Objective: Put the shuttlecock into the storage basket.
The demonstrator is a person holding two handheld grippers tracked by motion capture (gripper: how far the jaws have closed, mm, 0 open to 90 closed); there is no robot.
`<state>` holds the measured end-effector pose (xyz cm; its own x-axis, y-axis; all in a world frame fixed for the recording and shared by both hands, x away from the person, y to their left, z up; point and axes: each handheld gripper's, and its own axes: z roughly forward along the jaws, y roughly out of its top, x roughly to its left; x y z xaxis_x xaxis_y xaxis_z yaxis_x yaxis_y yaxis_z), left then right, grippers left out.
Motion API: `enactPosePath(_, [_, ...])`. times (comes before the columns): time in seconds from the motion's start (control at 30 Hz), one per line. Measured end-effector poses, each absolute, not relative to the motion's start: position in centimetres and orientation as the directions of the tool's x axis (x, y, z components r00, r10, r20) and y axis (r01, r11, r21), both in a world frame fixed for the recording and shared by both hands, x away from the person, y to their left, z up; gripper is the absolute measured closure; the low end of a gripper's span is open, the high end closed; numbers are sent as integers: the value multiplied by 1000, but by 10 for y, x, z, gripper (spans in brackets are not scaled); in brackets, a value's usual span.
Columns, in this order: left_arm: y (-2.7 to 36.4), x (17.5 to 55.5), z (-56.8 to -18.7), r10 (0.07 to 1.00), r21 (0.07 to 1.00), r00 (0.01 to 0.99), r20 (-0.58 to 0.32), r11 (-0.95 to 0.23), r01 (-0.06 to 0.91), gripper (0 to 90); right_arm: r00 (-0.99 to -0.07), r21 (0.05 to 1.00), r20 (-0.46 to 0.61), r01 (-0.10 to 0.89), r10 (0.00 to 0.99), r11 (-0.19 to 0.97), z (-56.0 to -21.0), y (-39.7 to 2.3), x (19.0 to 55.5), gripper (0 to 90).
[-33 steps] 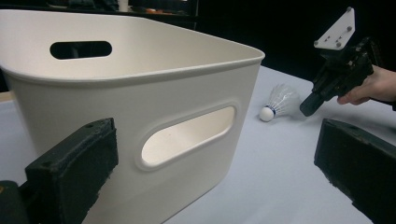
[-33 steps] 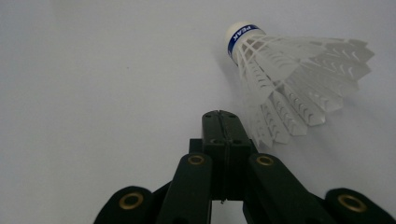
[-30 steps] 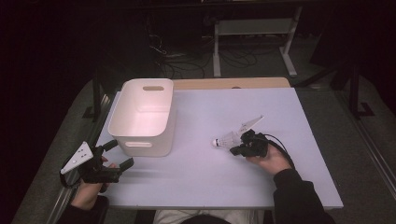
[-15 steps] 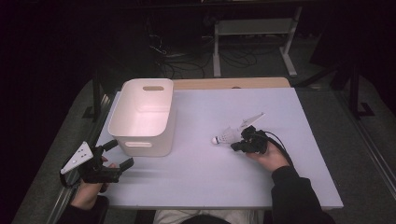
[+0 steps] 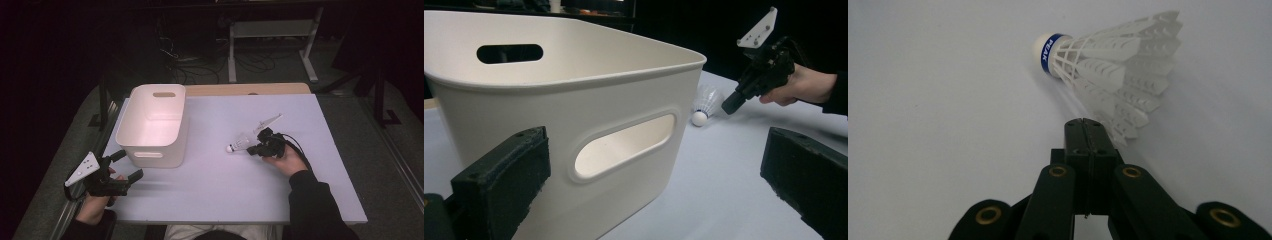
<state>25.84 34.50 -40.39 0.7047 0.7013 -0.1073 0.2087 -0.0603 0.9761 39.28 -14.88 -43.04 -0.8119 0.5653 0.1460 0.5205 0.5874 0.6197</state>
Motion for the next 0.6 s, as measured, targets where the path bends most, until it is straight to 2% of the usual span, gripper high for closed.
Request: enactPosePath(0.6, [345, 259, -404, 701, 976, 705, -107, -62, 209, 0, -793, 597, 136, 544, 594, 590, -426, -143, 424, 889])
